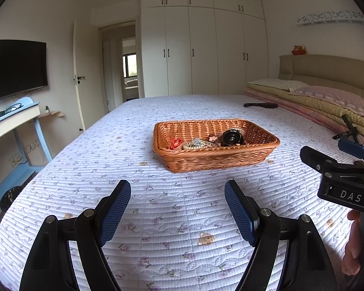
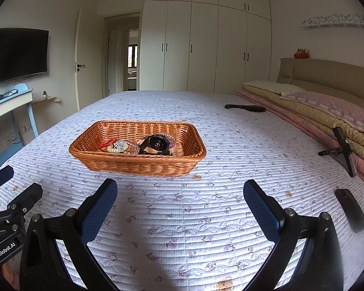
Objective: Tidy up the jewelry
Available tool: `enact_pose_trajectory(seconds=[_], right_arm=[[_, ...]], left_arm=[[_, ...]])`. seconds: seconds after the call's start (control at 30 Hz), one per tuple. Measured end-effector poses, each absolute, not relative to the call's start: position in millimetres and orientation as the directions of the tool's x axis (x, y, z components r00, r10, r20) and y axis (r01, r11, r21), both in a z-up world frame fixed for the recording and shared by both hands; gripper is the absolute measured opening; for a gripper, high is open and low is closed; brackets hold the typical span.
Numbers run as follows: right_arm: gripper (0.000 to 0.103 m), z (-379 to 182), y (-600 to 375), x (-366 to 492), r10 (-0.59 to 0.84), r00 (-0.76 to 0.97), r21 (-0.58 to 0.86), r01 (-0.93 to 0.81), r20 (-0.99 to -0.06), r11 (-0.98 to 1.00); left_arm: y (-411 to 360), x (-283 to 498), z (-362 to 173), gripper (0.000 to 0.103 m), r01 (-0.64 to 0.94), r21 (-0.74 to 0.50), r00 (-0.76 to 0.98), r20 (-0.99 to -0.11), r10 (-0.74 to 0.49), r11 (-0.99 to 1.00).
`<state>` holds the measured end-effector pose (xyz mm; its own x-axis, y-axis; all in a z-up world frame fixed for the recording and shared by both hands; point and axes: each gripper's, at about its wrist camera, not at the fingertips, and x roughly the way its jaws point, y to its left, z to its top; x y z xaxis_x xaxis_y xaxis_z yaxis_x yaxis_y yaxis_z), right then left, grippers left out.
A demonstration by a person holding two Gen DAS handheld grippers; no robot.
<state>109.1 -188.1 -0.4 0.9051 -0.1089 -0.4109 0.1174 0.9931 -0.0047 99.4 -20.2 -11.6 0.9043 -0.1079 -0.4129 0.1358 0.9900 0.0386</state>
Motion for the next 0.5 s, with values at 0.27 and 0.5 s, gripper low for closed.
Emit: enact_pose_trajectory(seconds=[0.27, 0.5], right_arm=[[0.103, -1.2, -188.5, 109.2, -0.110, 0.904, -0.005, 0.119, -0.413, 0.993], [0.103, -1.9, -190.5, 110.4, -0.104, 0.902, 0.005, 0.117, -0.419, 0.993]], left_arm=[[-20.6, 100.5, -13.0, 0.080, 0.131, 0.042, 0.901, -0.422, -0.102, 0.990], [-20.7, 102.5, -13.9, 0.080, 0.129, 0.042, 0.897, -0.431, -0.098, 0.991]])
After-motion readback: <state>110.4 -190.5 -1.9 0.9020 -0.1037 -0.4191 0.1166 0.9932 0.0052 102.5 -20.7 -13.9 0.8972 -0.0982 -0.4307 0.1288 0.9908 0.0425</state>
